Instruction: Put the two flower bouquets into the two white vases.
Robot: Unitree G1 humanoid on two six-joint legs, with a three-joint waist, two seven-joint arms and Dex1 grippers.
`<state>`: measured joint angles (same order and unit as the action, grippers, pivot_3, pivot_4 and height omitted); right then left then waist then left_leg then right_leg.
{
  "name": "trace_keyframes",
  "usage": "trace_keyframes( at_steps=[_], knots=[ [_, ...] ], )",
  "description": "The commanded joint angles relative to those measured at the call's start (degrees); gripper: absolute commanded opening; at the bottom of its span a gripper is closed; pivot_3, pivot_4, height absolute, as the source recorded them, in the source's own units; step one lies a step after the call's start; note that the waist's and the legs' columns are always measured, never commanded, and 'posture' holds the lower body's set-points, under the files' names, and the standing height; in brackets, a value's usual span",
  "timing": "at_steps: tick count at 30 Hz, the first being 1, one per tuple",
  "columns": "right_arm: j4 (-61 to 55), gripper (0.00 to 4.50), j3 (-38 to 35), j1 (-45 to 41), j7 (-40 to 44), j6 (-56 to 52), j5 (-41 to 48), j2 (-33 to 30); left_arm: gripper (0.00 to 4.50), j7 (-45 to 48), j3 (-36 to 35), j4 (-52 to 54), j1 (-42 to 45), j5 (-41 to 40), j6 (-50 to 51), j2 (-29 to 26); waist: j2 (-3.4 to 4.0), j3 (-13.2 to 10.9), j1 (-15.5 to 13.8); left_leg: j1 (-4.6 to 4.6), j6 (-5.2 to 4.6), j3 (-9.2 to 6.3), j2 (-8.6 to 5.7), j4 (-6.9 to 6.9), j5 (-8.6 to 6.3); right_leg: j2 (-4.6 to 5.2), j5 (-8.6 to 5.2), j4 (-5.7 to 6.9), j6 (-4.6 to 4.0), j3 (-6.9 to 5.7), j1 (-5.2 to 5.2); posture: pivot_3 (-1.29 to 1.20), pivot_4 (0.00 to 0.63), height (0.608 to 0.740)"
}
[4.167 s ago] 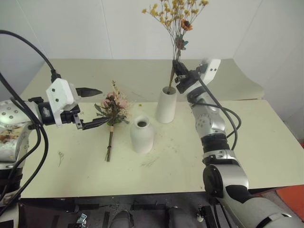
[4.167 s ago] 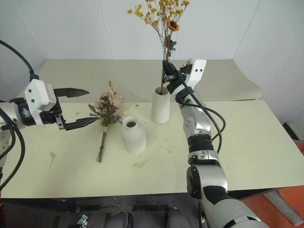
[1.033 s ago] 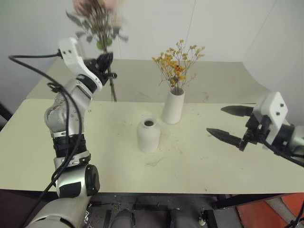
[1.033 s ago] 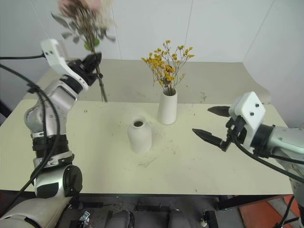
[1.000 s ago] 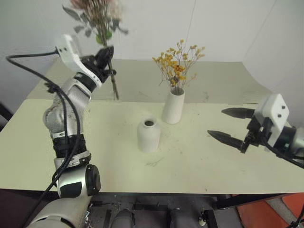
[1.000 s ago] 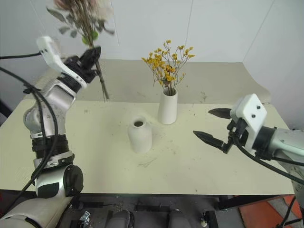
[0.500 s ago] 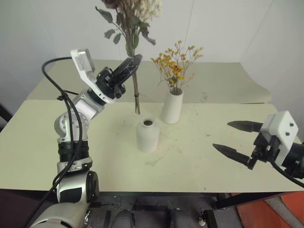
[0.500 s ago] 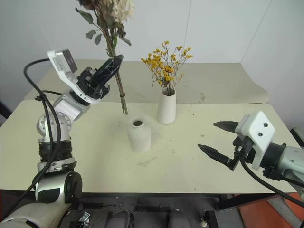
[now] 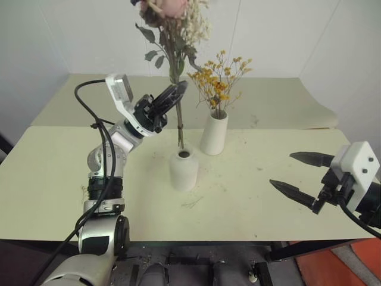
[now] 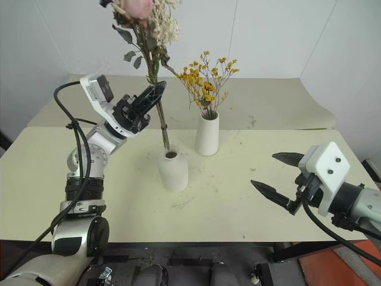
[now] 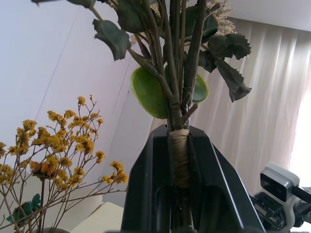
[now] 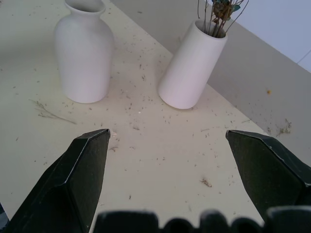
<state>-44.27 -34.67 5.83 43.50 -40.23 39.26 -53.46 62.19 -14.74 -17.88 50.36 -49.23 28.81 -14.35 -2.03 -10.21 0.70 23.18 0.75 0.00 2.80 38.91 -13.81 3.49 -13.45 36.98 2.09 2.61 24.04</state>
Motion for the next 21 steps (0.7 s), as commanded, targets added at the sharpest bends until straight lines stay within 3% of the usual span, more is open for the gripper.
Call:
trace_keyframes(
  at_steps=[1, 14, 21],
  knots=[
    [-0.1, 4.50, -1.3, -1.0, -1.1, 1.6, -0.7, 0.0, 0.11, 2.6, 0.5, -1.3, 2.2, 1.2, -2.6, 0.0, 0.00, 0.0, 0.0, 0.00, 0.00, 0.00, 0.00, 0.00, 0.00, 0.00, 0.00, 0.01, 0.00, 0.00, 0.00, 0.00, 0.150, 0.740],
    [0.7, 4.50, 0.3, -1.2, -1.8, 2.6, -2.9, 0.8, 0.11, 5.7, 2.7, -4.1, 1.0, 4.8, -5.6, 1.5, 0.00, 0.0, 0.0, 0.02, 0.00, 0.00, 0.00, 0.00, 0.00, 0.00, 0.00, -0.01, 0.00, 0.00, 0.01, 0.00, 0.150, 0.740],
    [0.1, 4.50, -2.7, 0.1, 0.8, 2.3, 0.5, 1.4, 0.11, 8.8, 4.2, -3.5, -0.7, 7.1, -6.6, 0.1, 0.00, 0.0, 0.0, 0.02, 0.00, 0.00, 0.00, 0.00, 0.00, 0.00, 0.00, -0.01, 0.00, 0.00, 0.01, 0.00, 0.150, 0.740]
  ],
)
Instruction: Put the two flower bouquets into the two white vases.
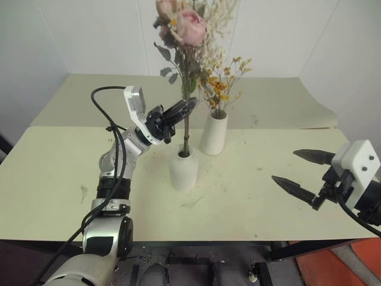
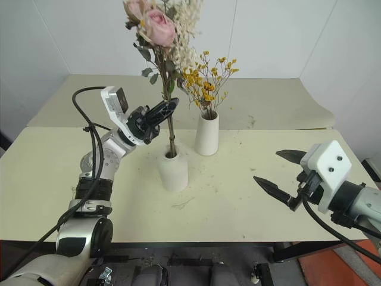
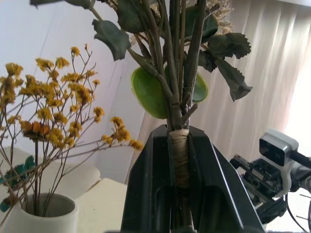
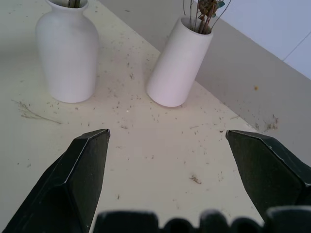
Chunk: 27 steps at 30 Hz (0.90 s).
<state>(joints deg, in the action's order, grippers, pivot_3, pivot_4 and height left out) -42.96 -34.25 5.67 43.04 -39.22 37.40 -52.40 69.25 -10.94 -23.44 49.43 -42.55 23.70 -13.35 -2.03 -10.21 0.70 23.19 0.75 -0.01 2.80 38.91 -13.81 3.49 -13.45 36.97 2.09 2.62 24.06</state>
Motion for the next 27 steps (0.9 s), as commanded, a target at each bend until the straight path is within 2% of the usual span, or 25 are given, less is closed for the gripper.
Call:
trace_keyframes(
  at_steps=[1, 9, 13, 26, 27],
  knots=[
    [-1.2, 4.50, -4.0, 0.5, 2.4, 1.5, 3.7, 0.6, 0.11, 2.3, 0.5, 2.1, 0.0, 0.7, -1.7, -1.2, 0.00, 0.0, 0.0, 0.00, 0.00, 0.00, 0.00, 0.00, 0.00, 0.00, 0.00, 0.00, 0.00, 0.00, 0.00, 0.00, 0.150, 0.740],
    [-1.2, 4.50, -7.3, 1.9, 6.2, 2.0, 7.3, 0.0, 0.11, 4.5, 1.1, 2.3, -1.3, 1.9, -3.3, -1.4, 0.00, 0.0, 0.0, -0.02, 0.00, 0.00, 0.00, 0.01, 0.00, 0.00, 0.00, 0.01, 0.00, 0.00, -0.03, 0.00, 0.150, 0.740],
    [-1.1, 4.50, -7.7, 2.2, 6.9, 2.5, 7.1, -0.3, 0.11, 5.2, -0.2, 2.9, -1.2, -0.8, -1.0, -1.1, 0.00, 0.0, 0.0, -0.01, 0.00, 0.00, 0.00, 0.00, 0.00, 0.00, 0.00, 0.00, 0.00, 0.00, -0.02, 0.00, 0.150, 0.740],
    [0.0, 4.50, -8.0, 2.0, 8.6, 4.0, 6.8, -0.8, 4.28, 10.3, 0.1, 6.4, -2.1, -1.9, 2.8, -5.7, 0.00, 0.0, 0.0, -0.01, 0.00, 0.00, 0.00, 0.00, 0.00, 0.00, 0.00, 0.00, 0.01, 0.00, -0.02, 0.00, 0.150, 0.740],
    [0.1, 4.50, -7.8, 2.0, 8.6, 4.2, 6.6, -0.8, 4.49, 10.6, 0.4, 7.0, -2.4, -1.5, 2.9, -6.1, 0.01, 0.0, 0.0, -0.01, 0.00, 0.00, 0.01, 0.00, 0.00, 0.00, 0.00, 0.00, 0.01, 0.00, -0.01, 0.00, 0.150, 0.740]
  ],
)
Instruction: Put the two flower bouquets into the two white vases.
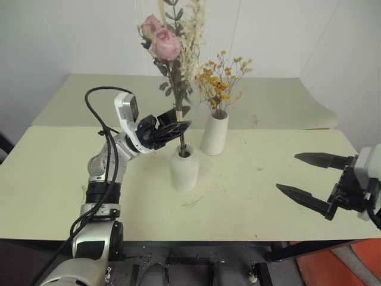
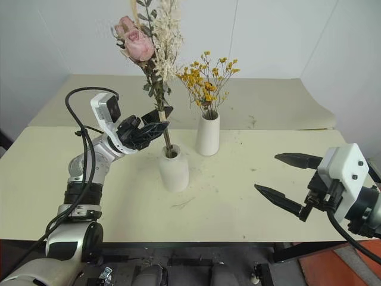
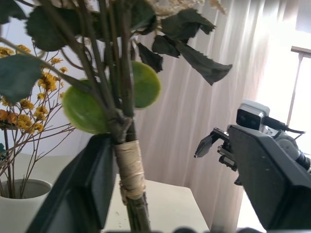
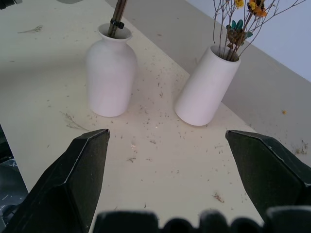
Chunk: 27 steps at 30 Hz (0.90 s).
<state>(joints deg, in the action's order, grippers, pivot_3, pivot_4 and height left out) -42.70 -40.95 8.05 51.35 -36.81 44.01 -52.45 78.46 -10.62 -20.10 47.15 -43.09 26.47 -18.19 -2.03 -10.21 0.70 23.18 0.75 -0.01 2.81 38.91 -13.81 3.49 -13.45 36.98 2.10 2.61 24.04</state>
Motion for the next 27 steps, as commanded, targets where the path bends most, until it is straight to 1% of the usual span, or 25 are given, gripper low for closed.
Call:
trace_keyframes(
  at_steps=[1, 4, 9, 12, 15, 19, 22, 25, 27],
  knots=[
    [0.0, 4.50, -0.9, -0.5, 0.3, 2.0, -0.1, -0.8, 4.49, 1.8, 0.7, 4.4, -0.5, -0.5, 0.0, -1.7, 0.00, 0.0, 0.0, 0.00, 0.00, 0.00, 0.00, -0.01, 0.00, 0.00, 0.00, 0.00, 0.00, 0.00, 0.00, 0.00, 0.150, 0.740],
    [0.5, 4.50, 0.2, -0.8, 0.1, 2.5, -0.9, -0.8, 4.49, 2.3, 2.7, 7.5, -1.4, 1.1, -0.7, -2.8, 0.00, 0.0, 0.0, -0.01, 0.00, 0.01, 0.00, 0.00, 0.00, 0.00, 0.00, 0.00, 0.00, 0.01, 0.00, 0.00, 0.150, 0.740],
    [1.0, 4.50, 2.3, -1.5, -0.8, 3.8, -2.7, -0.6, 4.49, 0.9, 6.4, 10.1, -0.6, 5.2, -1.5, -5.1, 0.01, 0.0, 0.0, -0.02, 0.00, 0.00, 0.00, 0.00, 0.00, 0.00, 0.00, 0.02, 0.00, 0.01, -0.01, 0.00, 0.150, 0.740],
    [1.0, 4.50, 2.8, -1.5, -1.1, 4.2, -3.4, -0.4, 4.49, -2.2, 5.4, 8.8, 0.4, 5.3, -0.5, -5.4, 0.01, 0.0, 0.0, -0.01, 0.00, 0.00, 0.00, 0.00, 0.00, 0.00, 0.00, 0.01, 0.00, 0.01, 0.00, 0.00, 0.150, 0.740],
    [1.0, 4.50, 3.2, -1.2, -2.1, 4.3, -4.8, -0.3, 4.49, -4.5, 6.0, 7.4, 0.5, 8.7, -2.4, -6.8, 0.01, 0.0, 0.0, -0.01, 0.00, 0.00, 0.00, 0.00, 0.00, 0.00, 0.00, 0.01, 0.00, 0.01, 0.00, 0.00, 0.150, 0.740],
    [1.0, 4.50, 3.5, -1.1, -2.4, 4.4, -5.4, -0.2, 4.49, -5.0, 5.8, 7.4, 0.5, 10.1, -2.7, -9.0, 0.01, 0.0, 0.0, -0.02, 0.00, 0.00, 0.00, -0.01, 0.00, 0.00, 0.00, 0.01, 0.00, 0.01, 0.01, 0.00, 0.150, 0.740],
    [0.8, 4.50, 3.4, -1.0, -2.4, 4.3, -5.6, -0.3, 4.49, -3.8, 5.3, 9.9, -0.6, 9.3, -0.7, -12.4, 0.01, 0.0, 0.1, 0.00, 0.00, 0.00, 0.01, -0.01, 0.00, 0.00, 0.00, 0.01, 0.00, 0.01, 0.02, 0.00, 0.150, 0.740],
    [1.1, 4.50, 3.2, -0.7, -2.1, 4.0, -6.2, -0.6, 4.49, -0.6, 4.7, 14.9, -4.9, 8.1, 1.6, -18.5, 0.03, 0.0, 0.4, -0.02, 0.00, 0.01, 0.02, -0.04, 0.00, 0.00, -0.01, 0.01, 0.00, 0.02, 0.04, 0.00, 0.150, 0.740],
    [1.1, 4.50, 2.8, -0.4, -2.0, 3.6, -6.0, -0.7, 4.49, 0.2, 4.5, 17.3, -7.3, 7.6, 2.2, -21.1, 0.03, 0.0, 0.3, -0.05, 0.00, 0.04, 0.03, -0.08, 0.00, -0.01, -0.02, 0.01, -0.01, 0.05, 0.05, 0.00, 0.150, 0.740]
  ],
)
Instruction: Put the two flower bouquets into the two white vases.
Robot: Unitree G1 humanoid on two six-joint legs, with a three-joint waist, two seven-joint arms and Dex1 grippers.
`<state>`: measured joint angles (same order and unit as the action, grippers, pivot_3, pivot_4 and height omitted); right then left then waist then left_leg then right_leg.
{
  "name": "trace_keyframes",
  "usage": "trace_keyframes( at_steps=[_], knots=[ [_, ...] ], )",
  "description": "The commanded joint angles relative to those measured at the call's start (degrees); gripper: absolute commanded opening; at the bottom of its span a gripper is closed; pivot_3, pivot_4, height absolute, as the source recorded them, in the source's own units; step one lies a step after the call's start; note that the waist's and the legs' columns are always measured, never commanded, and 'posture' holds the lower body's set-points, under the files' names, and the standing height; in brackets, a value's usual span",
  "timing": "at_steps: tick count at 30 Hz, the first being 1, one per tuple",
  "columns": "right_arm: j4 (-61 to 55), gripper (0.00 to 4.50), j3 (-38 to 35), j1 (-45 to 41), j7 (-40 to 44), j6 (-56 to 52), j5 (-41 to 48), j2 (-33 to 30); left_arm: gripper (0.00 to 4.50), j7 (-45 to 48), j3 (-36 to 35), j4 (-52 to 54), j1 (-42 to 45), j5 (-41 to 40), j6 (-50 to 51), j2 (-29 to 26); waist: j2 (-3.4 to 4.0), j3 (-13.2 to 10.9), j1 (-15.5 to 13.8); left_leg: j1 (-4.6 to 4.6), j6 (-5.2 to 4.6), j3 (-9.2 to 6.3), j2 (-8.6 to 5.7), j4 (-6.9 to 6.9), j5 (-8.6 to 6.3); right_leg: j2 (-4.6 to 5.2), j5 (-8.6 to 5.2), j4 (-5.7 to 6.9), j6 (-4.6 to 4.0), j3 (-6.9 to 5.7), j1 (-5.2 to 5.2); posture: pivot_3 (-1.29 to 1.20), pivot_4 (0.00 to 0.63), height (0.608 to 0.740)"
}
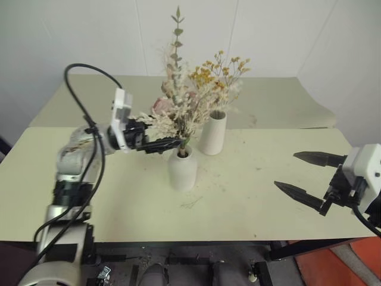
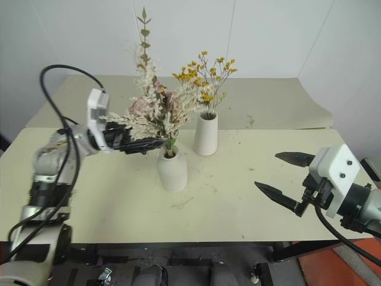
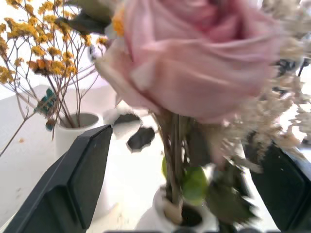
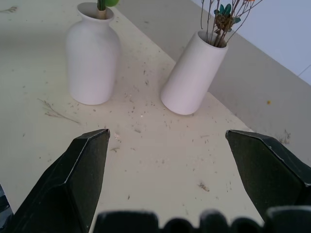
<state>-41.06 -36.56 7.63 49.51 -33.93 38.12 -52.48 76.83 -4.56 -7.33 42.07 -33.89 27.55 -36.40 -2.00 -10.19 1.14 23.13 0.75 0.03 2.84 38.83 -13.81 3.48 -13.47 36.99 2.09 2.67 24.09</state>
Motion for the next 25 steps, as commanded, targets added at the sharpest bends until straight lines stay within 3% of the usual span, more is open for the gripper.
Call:
trace_keyframes(
  at_steps=[1, 5, 13, 20, 25],
  knots=[
    [-0.4, 4.50, -1.8, 0.2, 0.0, 0.7, -0.1, -0.7, 4.49, 1.9, -1.8, 6.0, -4.0, -1.9, 1.7, -4.3, 0.00, 0.0, -0.3, 0.00, 0.00, -0.01, 0.00, 0.01, 0.00, 0.00, 0.00, 0.01, 0.00, -0.01, 0.00, 0.00, 0.150, 0.740],
    [0.3, 4.50, -1.1, 0.1, 0.5, 1.2, -0.8, -1.0, 4.49, 2.0, -3.2, 10.6, -8.8, -3.3, 4.5, -8.6, -0.01, 0.0, -0.6, 0.01, 0.00, 0.00, 0.01, 0.04, 0.00, 0.01, 0.00, 0.01, 0.00, -0.04, -0.02, 0.00, 0.150, 0.740],
    [2.6, 4.50, -2.9, 0.7, 3.1, 1.0, -1.1, -2.5, 4.49, -1.1, -13.3, 13.5, -16.6, -3.8, 4.3, -18.2, -0.01, 0.0, -0.3, 0.02, 0.00, 0.00, 0.04, 0.00, 0.00, 0.00, -0.02, -0.01, -0.02, -0.06, 0.03, 0.00, 0.150, 0.740],
    [7.9, 4.50, -8.5, 5.0, 10.6, 3.2, -3.7, -5.0, 4.49, -2.3, -17.0, 16.4, -19.6, -5.4, 4.2, -20.3, -0.01, 0.0, -0.9, 0.02, 0.00, 0.03, 0.04, 0.03, 0.00, 0.02, -0.03, -0.01, -0.01, -0.08, 0.00, 0.00, 0.150, 0.740],
    [10.9, 4.50, -9.6, 5.1, 13.4, 4.5, -5.1, -6.3, 4.49, -3.7, -15.9, 18.8, -19.7, -6.0, 3.9, -19.9, -0.01, 0.0, -0.7, -0.02, 0.00, 0.04, 0.05, 0.00, 0.00, 0.01, -0.03, 0.00, -0.02, -0.07, -0.02, 0.00, 0.150, 0.740]
  ],
)
